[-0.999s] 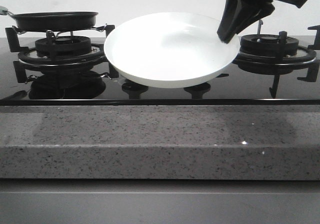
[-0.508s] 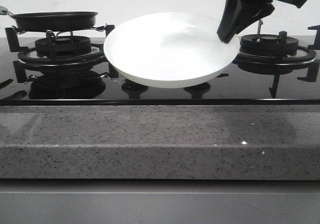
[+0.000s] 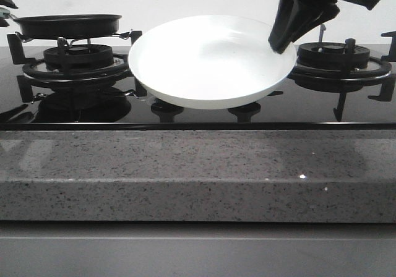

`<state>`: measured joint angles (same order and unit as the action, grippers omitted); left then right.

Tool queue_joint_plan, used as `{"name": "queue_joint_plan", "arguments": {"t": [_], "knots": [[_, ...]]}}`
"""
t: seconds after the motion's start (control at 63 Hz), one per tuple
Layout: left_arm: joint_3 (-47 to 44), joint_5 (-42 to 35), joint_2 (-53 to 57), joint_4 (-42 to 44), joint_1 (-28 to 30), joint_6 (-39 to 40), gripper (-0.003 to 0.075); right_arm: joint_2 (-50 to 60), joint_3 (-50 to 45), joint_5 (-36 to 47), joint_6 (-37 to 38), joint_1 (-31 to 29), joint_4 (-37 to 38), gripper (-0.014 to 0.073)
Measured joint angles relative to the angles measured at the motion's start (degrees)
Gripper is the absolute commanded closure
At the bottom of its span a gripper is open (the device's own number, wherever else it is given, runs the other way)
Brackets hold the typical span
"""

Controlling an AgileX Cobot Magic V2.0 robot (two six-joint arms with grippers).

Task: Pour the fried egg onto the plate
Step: 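Grasp the pale green pan handle with the left gripper and lift, then tip the pan over the held plate with the left gripper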

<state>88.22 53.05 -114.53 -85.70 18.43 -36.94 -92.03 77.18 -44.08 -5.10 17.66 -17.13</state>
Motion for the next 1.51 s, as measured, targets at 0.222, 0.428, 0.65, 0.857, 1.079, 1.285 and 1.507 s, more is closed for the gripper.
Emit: {"name": "queue_joint_plan", "arguments": {"t": [0.222,0.428,0.65,0.857,1.079,1.285,1.507], "knots": [[0.10,0.75,0.00,-1.36,0.00,0.10,0.0697,0.00,0.00,0.00,0.00,0.00,0.00,0.0711],[0.10,1.54,0.20,-3.34,0.00,-0.83,0.0741,0.00,0.00,0.00,0.00,0.00,0.00,0.0711],[0.10,1.89,4.13,-3.95,0.00,-3.65,0.0741,0.00,0.00,0.00,0.00,0.00,0.00,0.0711],[0.10,3.46,10.48,-3.95,-0.14,-6.38,0.0741,0.00,0.00,0.00,0.00,0.00,0.00,0.0711],[-0.61,5.18,18.46,-2.18,-3.30,-10.19,0.0741,0.00,0.00,0.00,0.00,0.00,0.00,0.0711],[-2.44,4.56,24.77,3.02,-10.25,-13.55,0.0741,0.00,0.00,0.00,0.00,0.00,0.00,0.0711],[-2.57,-0.69,28.72,11.98,-19.64,-15.81,0.0741,0.00,0.00,0.00,0.00,0.00,0.00,0.0711]]}}
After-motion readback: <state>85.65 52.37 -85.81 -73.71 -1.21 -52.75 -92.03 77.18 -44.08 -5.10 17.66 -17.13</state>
